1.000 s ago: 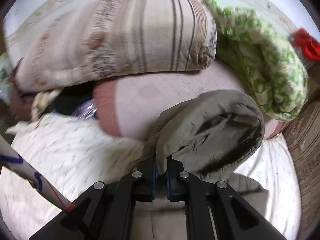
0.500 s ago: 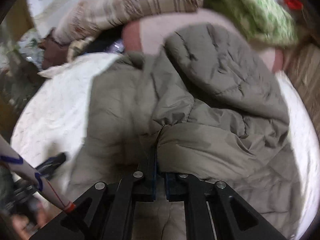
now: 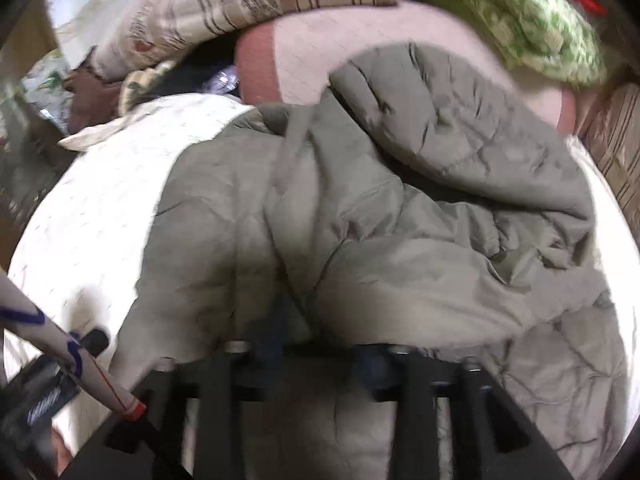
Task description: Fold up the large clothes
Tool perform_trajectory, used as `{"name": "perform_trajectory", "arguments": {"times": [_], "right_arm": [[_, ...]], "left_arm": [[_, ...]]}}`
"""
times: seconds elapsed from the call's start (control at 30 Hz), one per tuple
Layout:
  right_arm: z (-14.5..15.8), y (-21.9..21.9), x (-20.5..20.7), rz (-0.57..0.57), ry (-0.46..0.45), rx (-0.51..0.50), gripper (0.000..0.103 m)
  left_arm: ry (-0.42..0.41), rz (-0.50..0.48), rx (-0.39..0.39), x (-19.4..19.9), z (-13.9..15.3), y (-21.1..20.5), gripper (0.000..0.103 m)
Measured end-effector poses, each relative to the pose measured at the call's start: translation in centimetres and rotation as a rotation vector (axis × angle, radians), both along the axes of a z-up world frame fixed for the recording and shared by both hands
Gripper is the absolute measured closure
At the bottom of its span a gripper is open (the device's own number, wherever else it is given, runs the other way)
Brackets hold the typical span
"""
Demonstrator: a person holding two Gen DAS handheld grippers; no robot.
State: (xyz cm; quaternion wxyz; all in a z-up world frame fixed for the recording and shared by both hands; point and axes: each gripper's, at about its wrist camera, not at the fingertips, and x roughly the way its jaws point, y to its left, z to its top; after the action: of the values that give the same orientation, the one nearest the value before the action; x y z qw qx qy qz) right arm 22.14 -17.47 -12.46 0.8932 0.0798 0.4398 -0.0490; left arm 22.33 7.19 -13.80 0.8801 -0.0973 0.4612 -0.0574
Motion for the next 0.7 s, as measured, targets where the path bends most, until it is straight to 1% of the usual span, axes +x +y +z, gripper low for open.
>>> {"name": "perform_trajectory", "arguments": {"times": [0.03, 0.07, 0.17, 0.2, 0.27, 0.33, 0.4, 0.47, 0.53, 0.57, 0.6, 0.63, 0.67, 0.7], "right_arm": [[0.4, -0.1, -0.7, 0.004, -0.005, 0.008, 0.045], [0.9, -0.4, -1.7, 0.01, -0.013, 0.021, 0.042], [2.4, -1.0, -3.9, 0.051, -0.002, 0.044, 0.042], [3.2, -1.3, -4.4, 0.052, -0.017, 0.031, 0.042], [5.0, -2.1, -4.7, 0.022, -0.072, -0.04, 0.042], [6.6, -3.5, -3.4, -0.041, -0.129, -0.123, 0.042], [7.3, -5.2, -1.3, -0.104, -0.15, -0.179, 0.042], [6.9, -7.1, 1.8, -0.187, -0.146, -0.255, 0.042], [5.7, -8.4, 4.4, -0.232, -0.106, -0.296, 0.043], [4.7, -8.9, 5.5, -0.24, -0.072, -0.285, 0.048], [3.8, -9.0, 6.2, -0.234, -0.041, -0.242, 0.051], [2.1, -9.0, 6.4, -0.211, 0.011, -0.14, 0.055], [0.7, -8.6, 6.4, -0.177, 0.049, -0.058, 0.055], [-1.0, -7.4, 6.2, -0.119, 0.086, 0.004, 0.055]], "left_arm": [[-0.004, -0.001, -0.001, 0.0, 0.1, 0.0, 0.034], [-0.006, -0.002, -0.002, -0.1, 0.1, 0.0, 0.034], [0.0, -0.006, -0.004, 0.0, 0.0, -0.1, 0.034], [0.002, -0.007, -0.005, 0.0, 0.0, -0.1, 0.034], [-0.001, -0.01, -0.007, -0.1, 0.1, -0.2, 0.034], [-0.008, -0.015, 0.0, -0.2, 0.2, -0.4, 0.034], [-0.013, -0.021, 0.012, -0.2, 0.2, -0.7, 0.034], [-0.011, -0.025, 0.022, -0.2, 0.1, -0.9, 0.034], [-0.006, -0.023, 0.022, 0.0, -0.1, -0.8, 0.034], [-0.003, -0.018, 0.02, 0.1, -0.1, -0.6, 0.034], [0.001, -0.013, 0.011, 0.2, -0.1, -0.4, 0.034], [0.003, -0.01, 0.002, 0.3, -0.1, -0.2, 0.034], [0.005, -0.008, -0.014, 0.5, -0.1, 0.0, 0.034], [0.007, -0.007, -0.027, 0.7, 0.0, 0.1, 0.034]]}}
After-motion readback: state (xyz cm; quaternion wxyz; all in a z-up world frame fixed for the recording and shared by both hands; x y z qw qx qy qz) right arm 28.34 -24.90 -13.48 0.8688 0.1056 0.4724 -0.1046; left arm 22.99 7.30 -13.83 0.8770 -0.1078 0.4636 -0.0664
